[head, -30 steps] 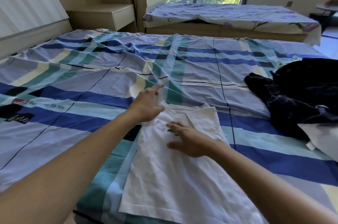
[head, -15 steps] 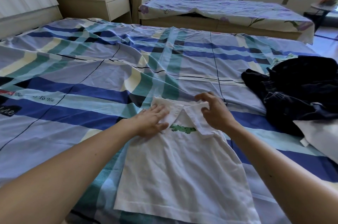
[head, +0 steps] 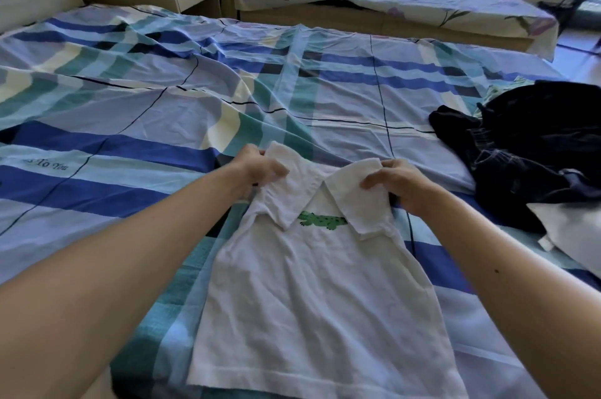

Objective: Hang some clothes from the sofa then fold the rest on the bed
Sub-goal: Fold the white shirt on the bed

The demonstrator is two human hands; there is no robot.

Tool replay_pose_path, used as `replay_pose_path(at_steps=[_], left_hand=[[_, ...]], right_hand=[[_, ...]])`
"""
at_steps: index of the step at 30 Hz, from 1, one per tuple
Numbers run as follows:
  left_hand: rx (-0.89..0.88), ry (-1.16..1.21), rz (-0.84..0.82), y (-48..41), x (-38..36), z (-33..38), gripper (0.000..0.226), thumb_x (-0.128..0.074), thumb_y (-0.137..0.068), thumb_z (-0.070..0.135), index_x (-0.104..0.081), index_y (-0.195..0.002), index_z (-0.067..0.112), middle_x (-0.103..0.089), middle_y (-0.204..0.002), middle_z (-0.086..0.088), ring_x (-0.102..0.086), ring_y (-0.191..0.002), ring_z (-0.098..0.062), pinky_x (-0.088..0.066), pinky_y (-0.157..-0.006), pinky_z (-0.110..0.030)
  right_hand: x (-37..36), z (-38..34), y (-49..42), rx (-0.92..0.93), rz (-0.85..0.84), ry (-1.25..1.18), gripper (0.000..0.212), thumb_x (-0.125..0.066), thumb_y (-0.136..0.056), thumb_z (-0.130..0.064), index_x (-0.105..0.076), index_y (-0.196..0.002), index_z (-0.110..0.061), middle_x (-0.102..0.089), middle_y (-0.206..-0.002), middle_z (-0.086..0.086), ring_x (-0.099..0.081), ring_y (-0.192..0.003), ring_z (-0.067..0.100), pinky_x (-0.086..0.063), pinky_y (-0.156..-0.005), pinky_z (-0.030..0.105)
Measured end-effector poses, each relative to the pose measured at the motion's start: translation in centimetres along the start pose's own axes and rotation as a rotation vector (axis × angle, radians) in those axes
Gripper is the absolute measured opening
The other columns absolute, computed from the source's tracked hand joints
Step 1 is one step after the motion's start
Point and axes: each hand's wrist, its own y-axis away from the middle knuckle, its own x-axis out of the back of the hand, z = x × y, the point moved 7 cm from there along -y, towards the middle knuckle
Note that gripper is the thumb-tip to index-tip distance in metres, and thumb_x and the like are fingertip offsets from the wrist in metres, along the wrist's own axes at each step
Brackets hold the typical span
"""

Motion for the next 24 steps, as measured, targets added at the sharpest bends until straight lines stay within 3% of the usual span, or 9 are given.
replay_pose_path(at_steps=[3,7,11,14,17,20,22,24], left_hand=[[-0.176,0.055,0.065,0.3,0.3,3.1,0.017,-0.071,-0.083,-0.003,-0.072,-0.093,0.011,-0.072,-0.097,-0.009,-0.069,-0.09,-0.025,-0.06,-0.077,-0.035],[-0.372,0.225,0.076,2.2,1.4,7.1,0.027,-0.067,-0.086,-0.01,-0.069,-0.08,0.016,-0.07,-0.082,0.001,-0.067,-0.075,-0.011,-0.056,-0.063,-0.021],[-0.536,0.178,-0.106,6.1,2.5,9.4,0.026,-0.065,-0.087,-0.012,-0.07,-0.103,0.008,-0.074,-0.087,0.002,-0.07,-0.078,-0.004,-0.055,-0.07,-0.02],[-0.585,-0.089,-0.239,9.8,3.1,9.0,0.021,-0.07,-0.087,-0.007,-0.072,-0.1,0.009,-0.073,-0.082,-0.006,-0.066,-0.07,-0.011,-0.053,-0.06,-0.027],[-0.74,-0.479,-0.378,13.7,2.1,7.2,0.016,-0.078,-0.079,0.004,-0.067,-0.081,0.015,-0.067,-0.069,0.008,-0.058,-0.064,0.001,-0.045,-0.06,-0.016],[-0.786,-0.848,-0.478,15.2,0.4,3.0,0.022,-0.077,-0.077,0.017,-0.059,-0.075,0.029,-0.061,-0.077,0.009,-0.055,-0.071,-0.004,-0.047,-0.067,-0.026],[-0.781,-1.054,-0.552,15.8,-0.9,-0.1,0.024,-0.075,-0.079,0.03,-0.052,-0.072,0.029,-0.054,-0.083,0.009,-0.051,-0.075,-0.008,-0.047,-0.071,-0.034],[-0.786,-1.228,-0.613,16.6,-1.9,-2.5,0.031,-0.073,-0.079,0.043,-0.049,-0.071,0.025,-0.049,-0.088,0.009,-0.048,-0.079,-0.01,-0.046,-0.074,-0.035]], right_hand=[[1.2,-1.6,-0.2,0.102,0.06,-0.117,0.03,-0.074,-0.074,0.009,-0.071,-0.104,0.007,-0.072,-0.098,0.025,-0.071,-0.09,0.039,-0.06,-0.081,0.051],[3.1,-5.7,1.2,0.329,0.151,-0.166,0.02,-0.074,-0.078,0.007,-0.072,-0.087,-0.011,-0.074,-0.073,-0.001,-0.068,-0.063,0.012,-0.055,-0.061,0.025],[4.1,-8.2,4.4,0.439,-0.023,-0.193,0.023,-0.069,-0.082,0.01,-0.07,-0.096,-0.009,-0.077,-0.086,0.002,-0.072,-0.081,0.018,-0.058,-0.076,0.029],[3.7,-8.3,8.2,0.487,-0.222,-0.049,0.03,-0.065,-0.082,0.016,-0.069,-0.101,-0.007,-0.075,-0.089,0.002,-0.071,-0.084,0.014,-0.057,-0.078,0.024],[2.1,-6.5,11.7,0.456,-0.401,0.195,0.032,-0.07,-0.077,0.02,-0.068,-0.102,0.001,-0.07,-0.085,0.001,-0.065,-0.077,0.005,-0.054,-0.072,0.017],[-0.5,-3.9,14.2,0.568,-0.515,0.799,0.031,-0.083,-0.073,-0.005,-0.062,-0.077,-0.027,-0.059,-0.074,-0.015,-0.051,-0.068,-0.005,-0.041,-0.064,0.015],[-1.7,-0.8,15.4,0.497,-0.58,1.13,0.031,-0.081,-0.075,-0.013,-0.061,-0.081,-0.036,-0.059,-0.087,-0.016,-0.052,-0.078,-0.002,-0.041,-0.071,0.016],[-2.7,2.2,16.5,0.398,-0.667,1.336,0.025,-0.078,-0.078,-0.015,-0.061,-0.087,-0.031,-0.055,-0.1,-0.013,-0.053,-0.089,0.01,-0.046,-0.081,0.028]])
